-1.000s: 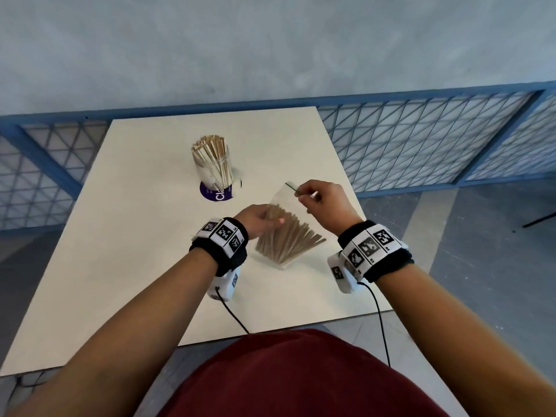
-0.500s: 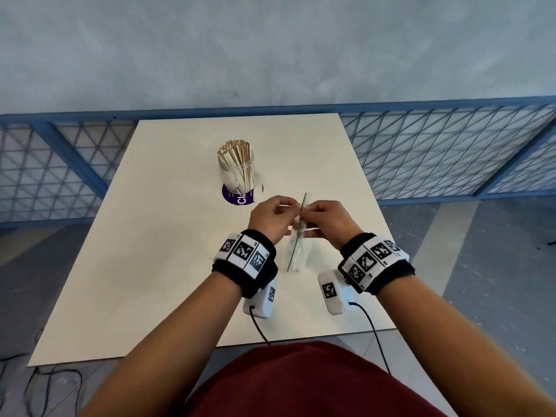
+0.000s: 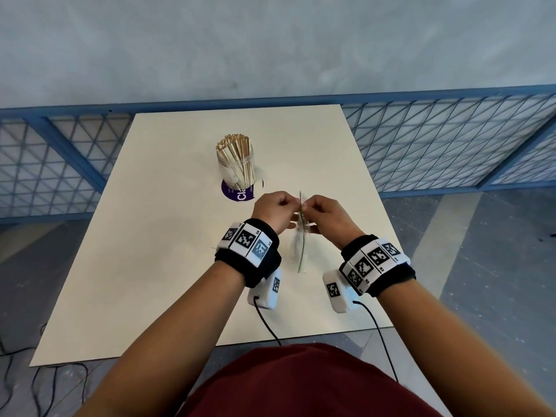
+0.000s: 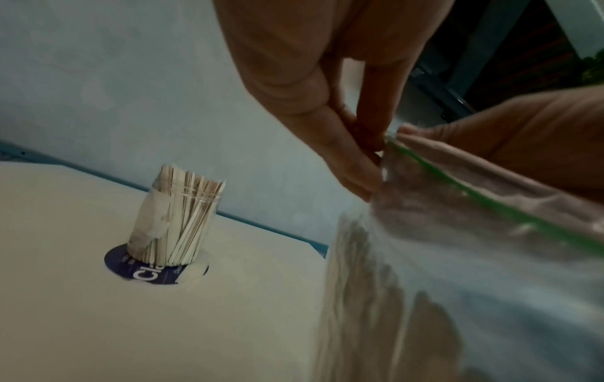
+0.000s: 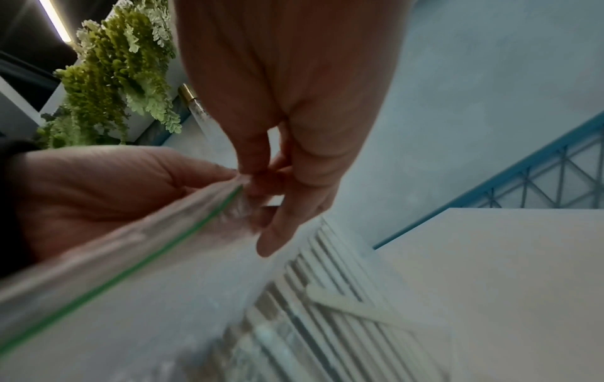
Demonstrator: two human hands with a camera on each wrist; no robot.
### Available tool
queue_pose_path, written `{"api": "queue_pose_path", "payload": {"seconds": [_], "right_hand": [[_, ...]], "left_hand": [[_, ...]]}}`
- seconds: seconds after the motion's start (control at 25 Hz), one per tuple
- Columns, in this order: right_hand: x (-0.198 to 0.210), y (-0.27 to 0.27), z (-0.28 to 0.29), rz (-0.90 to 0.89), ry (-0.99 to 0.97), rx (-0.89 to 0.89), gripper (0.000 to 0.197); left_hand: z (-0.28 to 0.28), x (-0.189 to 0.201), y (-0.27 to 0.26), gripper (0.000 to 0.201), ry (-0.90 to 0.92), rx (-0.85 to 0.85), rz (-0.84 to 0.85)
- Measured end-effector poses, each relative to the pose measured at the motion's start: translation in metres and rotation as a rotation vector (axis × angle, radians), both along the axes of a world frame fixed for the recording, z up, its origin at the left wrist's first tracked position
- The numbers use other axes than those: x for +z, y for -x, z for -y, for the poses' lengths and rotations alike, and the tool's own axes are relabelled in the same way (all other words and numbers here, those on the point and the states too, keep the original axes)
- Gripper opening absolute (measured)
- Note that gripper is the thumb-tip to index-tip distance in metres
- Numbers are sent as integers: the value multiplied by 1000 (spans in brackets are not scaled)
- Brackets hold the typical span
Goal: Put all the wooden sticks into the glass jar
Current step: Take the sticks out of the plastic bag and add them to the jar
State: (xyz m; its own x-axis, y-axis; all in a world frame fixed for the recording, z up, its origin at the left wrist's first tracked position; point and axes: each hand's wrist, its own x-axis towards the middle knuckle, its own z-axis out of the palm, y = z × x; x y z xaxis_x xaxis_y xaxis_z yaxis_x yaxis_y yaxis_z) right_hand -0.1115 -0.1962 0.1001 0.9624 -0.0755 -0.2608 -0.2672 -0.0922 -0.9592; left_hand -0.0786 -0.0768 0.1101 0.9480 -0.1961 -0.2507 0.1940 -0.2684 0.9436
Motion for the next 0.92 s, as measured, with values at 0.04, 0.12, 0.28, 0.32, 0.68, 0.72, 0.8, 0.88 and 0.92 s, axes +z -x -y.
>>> {"api": "queue_pose_path", "payload": {"seconds": [0.04, 0.12, 0.28, 0.32, 0.68, 0.72, 0.8, 0.88, 0.92], "right_hand": [[-1, -1, 1, 13, 28, -10, 27], [-1, -3, 1, 52, 95, -30, 26], [1, -8, 2, 158, 279, -20, 18], [0, -9, 2, 156, 292, -17, 21], [-1, -10, -5, 77, 282, -47, 26], [0, -10, -5, 40, 356, 6, 23], [2, -9, -6, -52, 391, 106, 26], [3, -8, -5, -92, 299, 117, 30], [3, -8, -4, -88, 248, 94, 31]], "left_hand": [[2, -1, -1, 27, -7, -9, 12], [5, -2, -2, 25, -28, -37, 46], [6, -3, -4, 19, -73, -76, 116], [5, -3, -6, 20, -87, -85, 129], [5, -6, -16, 17, -117, 21, 142], [5, -7, -17, 13, -140, 32, 156], [6, -7, -17, 14, -121, 37, 139], [7, -6, -16, 21, -10, 30, 38], [5, -4, -14, 22, 27, 22, -15]]}}
